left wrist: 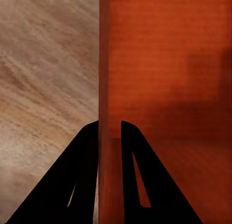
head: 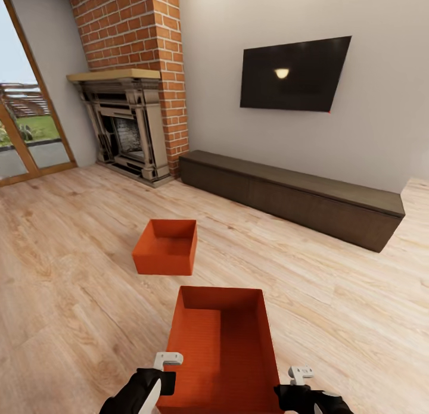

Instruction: Move the two storage containers from the living room to the garage. In the garage, place one container on the floor and stack the other container on top of it (either order is fine).

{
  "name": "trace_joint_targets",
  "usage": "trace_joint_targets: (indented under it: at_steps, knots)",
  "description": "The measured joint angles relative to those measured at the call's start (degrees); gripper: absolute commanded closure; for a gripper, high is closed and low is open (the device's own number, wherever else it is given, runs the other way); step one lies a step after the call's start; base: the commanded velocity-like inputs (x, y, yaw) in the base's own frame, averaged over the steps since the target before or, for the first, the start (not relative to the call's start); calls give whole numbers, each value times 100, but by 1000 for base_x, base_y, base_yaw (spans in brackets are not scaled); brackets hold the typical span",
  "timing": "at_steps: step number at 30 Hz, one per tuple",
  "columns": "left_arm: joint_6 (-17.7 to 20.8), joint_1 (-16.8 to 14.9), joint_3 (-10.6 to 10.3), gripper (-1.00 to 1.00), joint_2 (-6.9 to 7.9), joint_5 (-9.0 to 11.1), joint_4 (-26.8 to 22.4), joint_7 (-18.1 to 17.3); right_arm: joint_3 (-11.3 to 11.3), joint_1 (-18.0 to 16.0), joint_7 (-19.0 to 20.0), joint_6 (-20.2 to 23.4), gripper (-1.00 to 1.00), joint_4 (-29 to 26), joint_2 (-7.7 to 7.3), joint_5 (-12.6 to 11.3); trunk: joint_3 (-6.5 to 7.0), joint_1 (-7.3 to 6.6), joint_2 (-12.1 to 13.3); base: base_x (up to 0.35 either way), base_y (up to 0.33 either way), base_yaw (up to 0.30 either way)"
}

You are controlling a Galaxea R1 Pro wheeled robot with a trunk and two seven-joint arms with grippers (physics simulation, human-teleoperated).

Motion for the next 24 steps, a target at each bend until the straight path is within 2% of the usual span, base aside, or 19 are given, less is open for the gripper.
trace_joint_targets:
  at_steps: [11,24]
  knots:
    - [-17,0,-2,100,-2,5,3,6,-1,-1,-2,-3,100,-4,-1,-1,198,-241,441,-10,-8,298]
    - [-83,1,-9,100,-1,28,25,8,33,-1,-44,-6,100,-21,-1,-54,431,-525,963,-233,-196,298]
